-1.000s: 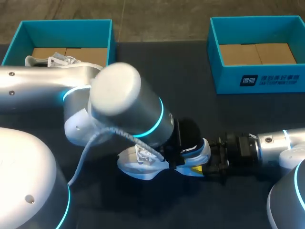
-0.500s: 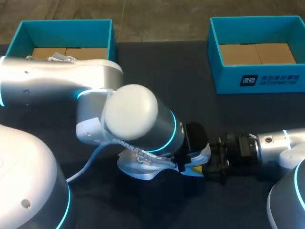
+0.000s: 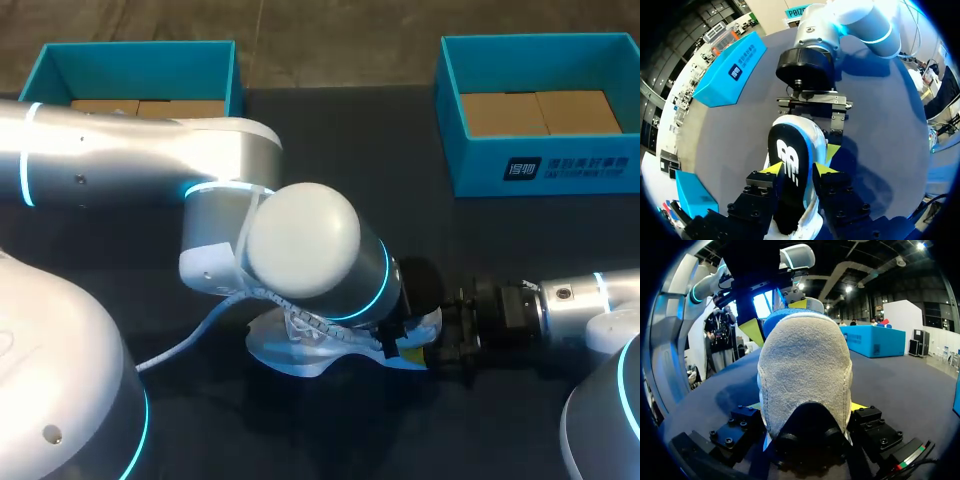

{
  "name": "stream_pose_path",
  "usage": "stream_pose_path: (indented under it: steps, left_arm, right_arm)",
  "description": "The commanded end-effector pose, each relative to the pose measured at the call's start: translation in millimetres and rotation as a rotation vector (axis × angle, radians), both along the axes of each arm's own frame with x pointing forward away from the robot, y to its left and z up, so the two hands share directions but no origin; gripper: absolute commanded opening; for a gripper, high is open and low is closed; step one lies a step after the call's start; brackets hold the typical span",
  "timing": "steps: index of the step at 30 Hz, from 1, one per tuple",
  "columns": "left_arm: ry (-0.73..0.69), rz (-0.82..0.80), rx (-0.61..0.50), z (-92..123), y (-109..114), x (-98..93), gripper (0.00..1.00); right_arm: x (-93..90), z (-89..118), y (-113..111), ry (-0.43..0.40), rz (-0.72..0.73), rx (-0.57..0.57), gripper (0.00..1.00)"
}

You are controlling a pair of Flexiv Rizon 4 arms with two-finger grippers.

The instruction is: Take the shoe out of the shoebox, open the shoe tongue, remove and reinsert the insole, then place the shoe into the shoebox

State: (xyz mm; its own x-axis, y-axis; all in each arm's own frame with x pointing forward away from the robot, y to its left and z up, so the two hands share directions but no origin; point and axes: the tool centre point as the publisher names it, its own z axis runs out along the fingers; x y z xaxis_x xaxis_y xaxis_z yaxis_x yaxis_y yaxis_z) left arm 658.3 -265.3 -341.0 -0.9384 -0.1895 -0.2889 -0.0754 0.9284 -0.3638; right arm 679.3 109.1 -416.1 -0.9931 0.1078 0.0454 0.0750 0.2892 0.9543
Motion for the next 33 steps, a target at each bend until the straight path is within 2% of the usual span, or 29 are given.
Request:
stream_pose_path:
  steps: [1,9,21,24,25,26,33]
  left_arm:
    - [-0.005,0.003,-0.001,-1.1,-0.2,-0.6,0.36]
    - [-0.070,0.031,-0.001,-6.6,-3.0,-5.9,0.34]
    - [-0.124,0.065,0.001,-7.0,-7.4,-0.4,0.30]
    - [-0.133,0.072,0.005,-8.8,-8.1,0.9,0.18]
    - [-0.133,0.073,0.006,-9.0,-8.2,1.0,0.12]
    - [-0.134,0.073,0.006,-9.2,-8.2,1.1,0.02]
    - [-0.142,0.077,0.001,-6.5,-5.9,2.2,0.00]
  right_arm:
    - [-0.6,-0.6,0.5,0.001,-0.002,-0.003,0.00]
    - [-0.6,-0.6,0.5,0.001,-0.002,-0.003,0.00]
    - [-0.6,-0.6,0.5,0.001,-0.002,-0.003,0.00]
    - [-0.6,-0.6,0.5,0.001,-0.002,-0.003,0.00]
    - [-0.6,-0.6,0.5,0.001,-0.002,-0.003,0.00]
    - [-0.6,-0.6,0.5,0.001,-0.002,-0.003,0.00]
    - [-0.6,-0.6,0.5,0.001,-0.002,-0.003,0.00]
